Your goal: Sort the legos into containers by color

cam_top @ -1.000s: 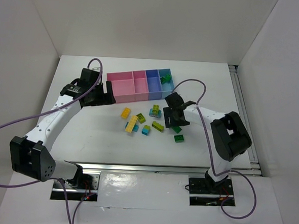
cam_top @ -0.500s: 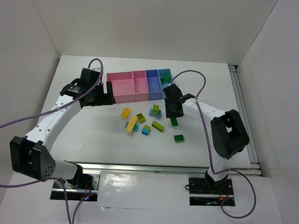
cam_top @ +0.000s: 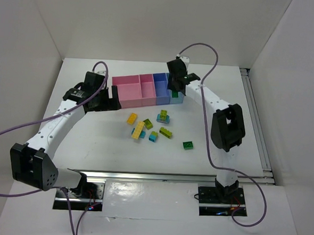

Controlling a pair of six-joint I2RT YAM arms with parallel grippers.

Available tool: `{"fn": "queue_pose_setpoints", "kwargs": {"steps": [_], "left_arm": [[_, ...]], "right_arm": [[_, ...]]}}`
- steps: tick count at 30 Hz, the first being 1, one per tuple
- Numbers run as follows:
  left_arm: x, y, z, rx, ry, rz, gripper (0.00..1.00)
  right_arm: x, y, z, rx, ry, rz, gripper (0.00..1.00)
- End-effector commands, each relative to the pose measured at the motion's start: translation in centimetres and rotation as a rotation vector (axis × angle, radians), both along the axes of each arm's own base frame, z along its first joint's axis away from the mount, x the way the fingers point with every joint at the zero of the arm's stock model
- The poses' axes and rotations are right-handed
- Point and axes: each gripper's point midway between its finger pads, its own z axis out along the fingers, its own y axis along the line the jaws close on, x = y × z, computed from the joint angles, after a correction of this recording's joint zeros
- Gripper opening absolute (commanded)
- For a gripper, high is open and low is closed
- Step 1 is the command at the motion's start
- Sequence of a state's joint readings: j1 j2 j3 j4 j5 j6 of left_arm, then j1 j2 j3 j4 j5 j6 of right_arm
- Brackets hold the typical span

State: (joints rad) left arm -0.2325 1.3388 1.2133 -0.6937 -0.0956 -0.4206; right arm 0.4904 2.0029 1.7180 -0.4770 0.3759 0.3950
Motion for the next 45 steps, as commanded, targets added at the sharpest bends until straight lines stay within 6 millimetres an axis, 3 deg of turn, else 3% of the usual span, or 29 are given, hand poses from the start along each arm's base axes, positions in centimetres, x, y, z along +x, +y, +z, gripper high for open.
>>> {"fn": "queue_pose_setpoints", "kwargs": {"steps": [1,3,5,6,8,9,10,11,12,13,14,15,16,17,18,19,20,21,22,23,24,26,27,30,38,45], "left_arm": [[0.1,0.3,2.0,0.012,-0.048,0.009,0.97],[-0.2,0.6,2.1,0.019,-0.048,0.015,0.97],[-0.3,0.8,1.8,0.029,-0.041,0.022,0.97],[-0.5,0.8,1.6,0.032,-0.031,0.022,0.97],[-0.6,1.0,2.0,0.036,-0.043,0.028,0.97],[-0.7,1.1,1.6,0.038,-0.034,0.028,0.97],[-0.7,1.1,1.6,0.038,-0.034,0.028,0.97],[-0.7,1.1,1.6,0.038,-0.034,0.028,0.97],[-0.8,0.8,1.6,0.024,-0.032,0.028,0.97],[-0.8,0.5,1.6,0.024,-0.032,0.019,0.97],[-0.8,0.5,1.6,0.024,-0.032,0.019,0.97],[-0.8,0.5,1.6,0.018,-0.031,0.026,0.97],[-0.8,0.5,1.6,0.018,-0.031,0.026,0.97],[-0.6,0.5,1.7,0.016,-0.040,0.026,0.97],[-0.9,0.2,1.3,0.019,-0.028,0.017,0.97],[-0.7,0.2,1.4,0.016,-0.038,0.017,0.97],[-0.6,0.1,1.1,0.013,-0.029,0.023,0.97],[-0.7,-0.1,1.1,0.005,-0.027,0.017,0.97],[-0.6,-0.1,0.8,0.007,-0.018,0.017,0.97],[-0.4,-0.3,1.0,-0.002,-0.025,0.011,0.97],[-0.4,-0.7,0.6,-0.006,-0.012,0.010,0.97],[-0.2,-0.9,0.4,-0.013,-0.011,0.004,0.97],[-0.3,-1.1,0.4,-0.026,-0.008,0.006,0.97],[-0.1,-1.7,0.3,-0.034,-0.007,-0.010,0.97],[-0.2,-2.3,-0.1,-0.031,0.004,-0.029,0.97],[-0.1,-2.5,0.0,-0.017,0.001,-0.040,0.97]], "right_arm": [[4.6,-1.4,0.6,-0.031,-0.046,-0.077,0.49],[6.8,-0.9,1.1,-0.022,-0.056,-0.072,0.66],[7.9,-1.2,2.9,-0.009,-0.089,-0.098,0.72],[7.8,-1.2,2.8,-0.003,-0.079,-0.107,0.72],[7.0,-1.7,4.9,0.016,-0.118,-0.123,0.72],[6.1,-1.7,3.5,0.005,-0.109,-0.120,0.71],[4.9,-2.2,6.2,0.035,-0.152,-0.127,0.71],[4.0,-2.6,6.4,0.045,-0.154,-0.133,0.69],[2.0,-3.3,3.4,0.028,-0.092,-0.127,0.69],[0.1,-3.6,5.7,0.060,-0.126,-0.127,0.67],[-1.4,-4.0,4.9,0.057,-0.098,-0.115,0.67],[-4.3,-5.1,1.1,0.036,-0.010,-0.126,0.67],[-6.0,-5.4,0.4,0.042,0.019,-0.108,0.67],[-7.8,-6.0,1.5,0.070,0.003,-0.108,0.72],[-11.1,-6.8,-2.0,0.048,0.101,-0.111,0.79],[-12.8,-6.7,-1.3,0.088,0.100,-0.079,0.83],[-14.4,-7.0,-2.2,0.103,0.135,-0.073,0.91],[-16.9,-7.5,-4.7,0.101,0.203,-0.066,0.92],[-18.6,-6.4,-5.3,0.149,0.246,-0.006,0.93],[-19.6,-6.4,-5.1,0.174,0.245,0.014,0.94],[-21.5,-6.6,-6.7,0.158,0.296,0.027,0.95],[-23.3,-6.7,-7.5,0.159,0.332,0.048,0.96],[-24.5,-7.1,-8.8,0.148,0.378,0.049,0.97],[-25.8,-6.9,-9.8,0.147,0.409,0.090,0.98],[-25.2,-5.4,-10.9,0.130,0.430,0.188,0.97],[-25.2,-6.4,-11.8,0.026,0.435,0.128,0.80]]}}
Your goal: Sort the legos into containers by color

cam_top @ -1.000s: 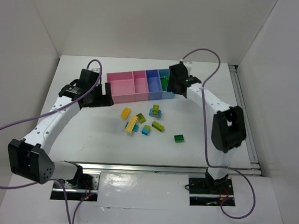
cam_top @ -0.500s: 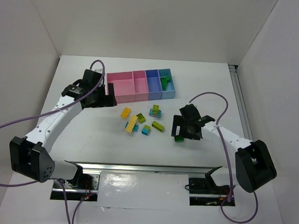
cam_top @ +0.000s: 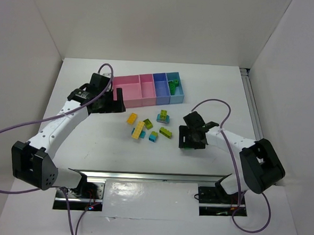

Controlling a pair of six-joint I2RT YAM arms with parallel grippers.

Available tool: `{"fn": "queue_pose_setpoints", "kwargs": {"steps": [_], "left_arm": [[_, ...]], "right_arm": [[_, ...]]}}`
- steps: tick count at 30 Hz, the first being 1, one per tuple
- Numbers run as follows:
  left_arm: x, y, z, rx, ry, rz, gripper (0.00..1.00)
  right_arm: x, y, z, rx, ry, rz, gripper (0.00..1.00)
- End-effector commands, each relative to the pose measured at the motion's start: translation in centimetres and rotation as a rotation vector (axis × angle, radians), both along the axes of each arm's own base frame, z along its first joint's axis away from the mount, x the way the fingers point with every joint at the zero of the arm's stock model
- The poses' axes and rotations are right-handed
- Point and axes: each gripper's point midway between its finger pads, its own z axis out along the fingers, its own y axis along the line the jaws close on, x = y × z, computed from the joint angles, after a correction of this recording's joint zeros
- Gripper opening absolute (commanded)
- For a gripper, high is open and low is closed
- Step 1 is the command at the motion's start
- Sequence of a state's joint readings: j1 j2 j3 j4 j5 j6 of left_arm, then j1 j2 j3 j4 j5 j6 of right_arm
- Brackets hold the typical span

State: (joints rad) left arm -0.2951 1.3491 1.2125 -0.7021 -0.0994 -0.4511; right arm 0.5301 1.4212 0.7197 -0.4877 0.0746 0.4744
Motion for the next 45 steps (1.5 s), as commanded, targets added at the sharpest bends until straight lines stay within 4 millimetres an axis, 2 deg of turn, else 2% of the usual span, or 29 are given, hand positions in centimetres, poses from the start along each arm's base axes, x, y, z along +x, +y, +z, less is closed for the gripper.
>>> {"fn": "queue_pose_setpoints", "kwargs": {"steps": [1,6,11,12,14,16,17,18,19,20,21,22,23,24,26,27,28,33,34,35,36,37,38,39,40,41,42,43,45], "left_arm": [[0.6,-0.4,0.4,-0.007,-0.020,-0.004,0.97],[0.5,-0.7,0.4,-0.007,-0.020,-0.013,0.97],[0.3,-0.8,0.1,-0.011,-0.009,-0.019,0.97],[0.2,-1.1,0.1,-0.011,-0.009,-0.028,0.97],[0.0,-1.1,-0.1,-0.008,-0.001,-0.028,0.97],[-0.1,-1.4,-0.1,-0.008,0.000,-0.038,0.97],[-0.3,-1.3,-0.2,-0.005,0.010,-0.038,0.97],[-0.4,-1.4,0.1,0.000,-0.001,-0.041,0.97],[-0.4,-1.2,0.1,0.009,-0.005,-0.034,0.97],[-0.4,-1.2,0.1,0.010,-0.005,-0.033,0.97],[-0.5,-1.0,0.0,0.020,0.001,-0.027,0.97],[-0.6,-1.3,0.0,0.021,0.001,-0.036,0.97],[-0.8,-1.2,-0.1,0.024,0.011,-0.036,0.97],[-0.8,-1.2,-0.1,0.024,0.012,-0.036,0.97],[-1.2,-1.4,-0.3,0.028,0.022,-0.047,0.97],[-1.2,-1.4,-0.3,0.028,0.022,-0.047,0.97],[-1.0,-1.5,0.1,0.025,0.013,-0.047,0.97],[-1.2,-1.4,0.0,0.042,0.017,-0.045,0.95],[-1.1,-1.4,-0.5,0.046,0.029,-0.045,0.93],[-1.1,-1.4,-0.5,0.046,0.030,-0.045,0.91],[-1.1,-1.8,-1.2,0.049,0.053,-0.048,0.86],[-1.0,-1.9,-1.6,0.045,0.065,-0.037,0.83],[-1.2,-1.9,-2.3,0.047,0.086,-0.028,0.81],[-1.2,-2.1,-2.6,0.046,0.096,-0.013,0.79],[-1.2,-2.5,-3.7,0.059,0.129,-0.022,0.77],[-0.9,-2.6,-4.4,0.057,0.145,-0.009,0.74],[-0.9,-3.6,-4.8,0.065,0.153,-0.013,0.74],[-0.5,-4.0,-5.2,0.077,0.152,-0.006,0.74],[0.6,-4.4,-6.9,0.132,0.167,0.024,0.74]], "right_arm": [[1.5,0.0,1.2,-0.049,-0.068,-0.030,0.77],[2.9,0.5,3.7,-0.039,-0.137,-0.087,0.53],[7.2,0.9,7.8,-0.066,-0.277,-0.145,0.52],[9.1,1.5,9.9,-0.062,-0.334,-0.151,0.52],[11.7,1.4,10.2,-0.100,-0.359,-0.168,0.52],[15.6,2.1,13.2,-0.070,-0.437,-0.185,0.52],[17.0,2.4,12.4,-0.086,-0.428,-0.184,0.52],[19.3,3.1,14.8,-0.055,-0.486,-0.194,0.52],[20.9,3.1,15.5,-0.055,-0.512,-0.198,0.52],[22.1,3.9,13.9,-0.068,-0.483,-0.178,0.52],[23.6,3.6,14.1,-0.073,-0.496,-0.199,0.52],[25.6,3.4,16.0,-0.062,-0.531,-0.219,0.52],[27.0,3.7,14.1,-0.070,-0.502,-0.218,0.53],[28.8,4.1,15.9,-0.046,-0.546,-0.218,0.53],[30.6,3.9,15.7,-0.042,-0.543,-0.222,0.70],[31.3,4.4,14.2,-0.044,-0.516,-0.211,0.72],[32.4,4.3,15.9,-0.029,-0.548,-0.225,0.74],[31.4,4.1,16.7,-0.016,-0.562,-0.212,0.81],[30.6,3.7,18.4,-0.001,-0.590,-0.216,0.77],[29.3,3.2,16.6,-0.015,-0.550,-0.221,0.76],[28.2,3.0,18.2,0.011,-0.573,-0.216,0.74],[27.2,2.9,18.1,0.026,-0.566,-0.218,0.74],[25.4,2.2,15.5,0.009,-0.514,-0.225,0.73],[24.3,1.9,15.0,0.012,-0.501,-0.218,0.73],[23.0,1.6,16.2,0.041,-0.518,-0.227,0.73],[21.9,1.5,15.5,0.051,-0.502,-0.225,0.73],[20.0,0.7,13.0,0.026,-0.446,-0.227,0.73],[19.1,0.4,13.7,0.039,-0.457,-0.237,0.73],[17.3,-0.3,12.2,0.021,-0.416,-0.241,0.73]]}}
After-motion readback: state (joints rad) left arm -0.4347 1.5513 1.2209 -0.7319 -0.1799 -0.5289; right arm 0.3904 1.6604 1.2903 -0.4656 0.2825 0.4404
